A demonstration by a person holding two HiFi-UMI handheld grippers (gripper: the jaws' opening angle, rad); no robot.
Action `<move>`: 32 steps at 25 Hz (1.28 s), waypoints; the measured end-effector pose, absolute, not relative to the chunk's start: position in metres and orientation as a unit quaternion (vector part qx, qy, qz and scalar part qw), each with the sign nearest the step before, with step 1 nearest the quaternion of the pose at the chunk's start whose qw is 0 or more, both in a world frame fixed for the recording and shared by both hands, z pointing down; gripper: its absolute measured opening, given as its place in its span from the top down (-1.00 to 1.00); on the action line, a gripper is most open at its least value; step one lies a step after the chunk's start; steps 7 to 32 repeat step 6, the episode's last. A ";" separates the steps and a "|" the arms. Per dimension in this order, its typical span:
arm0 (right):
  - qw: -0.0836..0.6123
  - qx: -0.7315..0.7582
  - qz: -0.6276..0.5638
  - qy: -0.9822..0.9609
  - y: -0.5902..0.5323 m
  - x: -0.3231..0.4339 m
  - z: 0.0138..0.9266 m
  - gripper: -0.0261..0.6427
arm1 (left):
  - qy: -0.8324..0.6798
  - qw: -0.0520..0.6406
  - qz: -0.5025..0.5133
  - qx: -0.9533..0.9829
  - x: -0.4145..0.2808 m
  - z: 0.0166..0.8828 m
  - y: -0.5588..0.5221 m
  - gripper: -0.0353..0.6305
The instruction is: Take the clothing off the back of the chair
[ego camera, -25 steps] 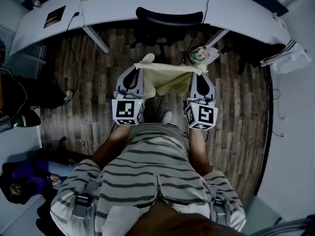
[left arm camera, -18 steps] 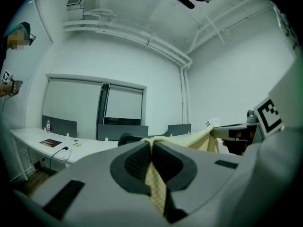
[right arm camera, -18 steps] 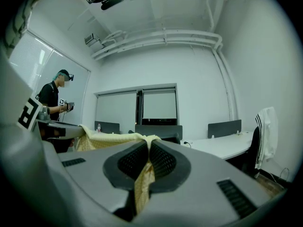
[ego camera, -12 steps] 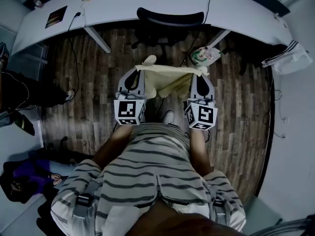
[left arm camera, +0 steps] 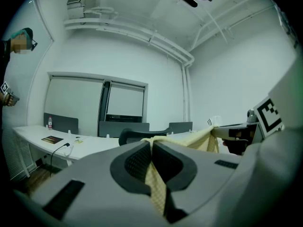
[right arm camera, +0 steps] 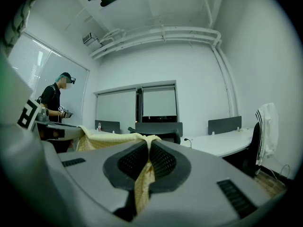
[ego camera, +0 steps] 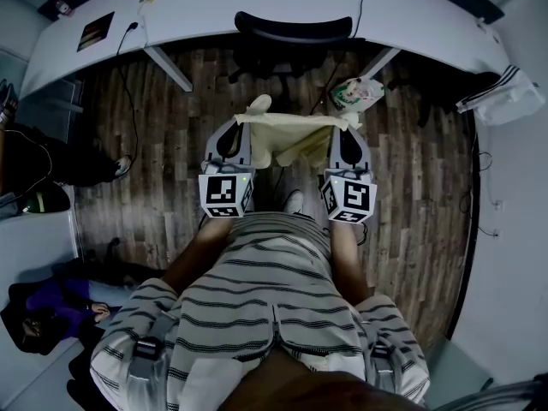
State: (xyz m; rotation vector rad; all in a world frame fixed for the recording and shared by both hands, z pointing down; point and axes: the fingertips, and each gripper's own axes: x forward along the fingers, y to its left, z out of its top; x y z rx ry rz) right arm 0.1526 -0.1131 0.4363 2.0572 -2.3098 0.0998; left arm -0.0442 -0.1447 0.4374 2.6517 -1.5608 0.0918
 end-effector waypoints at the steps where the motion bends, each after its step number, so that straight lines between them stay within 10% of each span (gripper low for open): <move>1: 0.024 0.665 0.033 -0.746 -0.113 0.152 0.437 0.85 | -0.507 0.032 0.030 0.861 -0.044 0.438 -0.145 0.82; 32: 0.024 0.666 0.035 -0.745 -0.115 0.152 0.438 0.85 | -0.506 0.031 0.030 0.861 -0.044 0.436 -0.147 0.82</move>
